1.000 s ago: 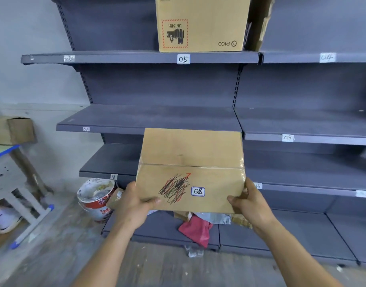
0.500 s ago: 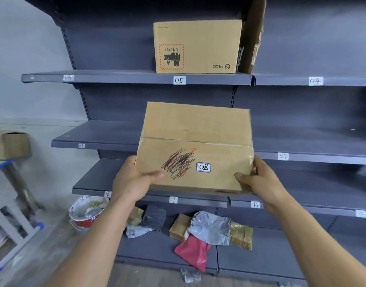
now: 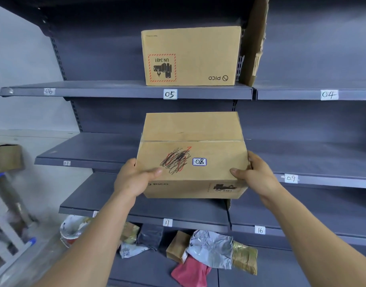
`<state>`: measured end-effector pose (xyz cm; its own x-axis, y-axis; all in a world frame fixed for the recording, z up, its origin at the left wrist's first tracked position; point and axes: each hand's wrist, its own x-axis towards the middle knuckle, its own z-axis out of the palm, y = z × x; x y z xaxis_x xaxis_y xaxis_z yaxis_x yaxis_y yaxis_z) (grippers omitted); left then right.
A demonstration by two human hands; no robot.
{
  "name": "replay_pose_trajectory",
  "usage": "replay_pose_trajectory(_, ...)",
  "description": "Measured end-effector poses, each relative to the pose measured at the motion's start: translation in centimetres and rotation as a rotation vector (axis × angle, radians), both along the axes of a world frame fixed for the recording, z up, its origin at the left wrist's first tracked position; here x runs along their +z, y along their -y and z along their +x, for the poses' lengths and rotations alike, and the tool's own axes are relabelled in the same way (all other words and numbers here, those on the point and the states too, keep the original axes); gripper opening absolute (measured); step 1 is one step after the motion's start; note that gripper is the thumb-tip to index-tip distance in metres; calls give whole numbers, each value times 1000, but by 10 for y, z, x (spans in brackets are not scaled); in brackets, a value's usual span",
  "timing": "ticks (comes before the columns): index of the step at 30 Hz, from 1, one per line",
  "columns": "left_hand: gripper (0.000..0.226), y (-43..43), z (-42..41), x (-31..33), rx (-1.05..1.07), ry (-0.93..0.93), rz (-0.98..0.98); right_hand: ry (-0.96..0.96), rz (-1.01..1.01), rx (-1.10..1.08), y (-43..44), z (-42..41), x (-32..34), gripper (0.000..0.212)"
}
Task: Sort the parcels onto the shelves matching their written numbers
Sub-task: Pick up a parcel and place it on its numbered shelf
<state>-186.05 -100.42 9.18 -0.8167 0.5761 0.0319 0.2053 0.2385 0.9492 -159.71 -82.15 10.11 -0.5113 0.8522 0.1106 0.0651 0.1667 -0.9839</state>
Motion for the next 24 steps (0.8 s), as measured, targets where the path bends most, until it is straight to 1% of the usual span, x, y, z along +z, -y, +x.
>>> replay_pose_trajectory(4, 55, -16, -13, -3, -10, 0, 9, -21, -13, -2, -12, -11, -8, 46)
replay_pose_trajectory(7, 58, -30, -27, 1, 2, -48, 34, -59, 5, -28, -19, -22, -6, 37)
replay_pose_trajectory(9, 66, -40, -37, 7, -7, -96, 43, -81, 35, -44, -23, -29, -4, 34)
replay_pose_trajectory(13, 94, -59, -61, 12, -49, -137, 48, -92, 90, -82, -30, -49, -3, 43)
replay_pose_trajectory(14, 94, -64, -66, 12, -53, -159, 33, -91, 103, -122, -34, -55, -2, 44)
replay_pose_trajectory(17, 75, -74, -74, 12, -37, -229, 13, -45, 146, -241, -44, -70, -5, 38)
replay_pose_trajectory(19, 67, -83, -78, 11, -19, -258, 18, -7, 141, -291, -53, -77, -11, 42)
replay_pose_trajectory(21, 62, -92, -81, 10, -18, -280, 17, 37, 134, -326, -61, -83, -17, 46)
replay_pose_trajectory(24, 56, -105, -88, 11, -21, -309, -2, 71, 131, -383, -69, -93, -18, 44)
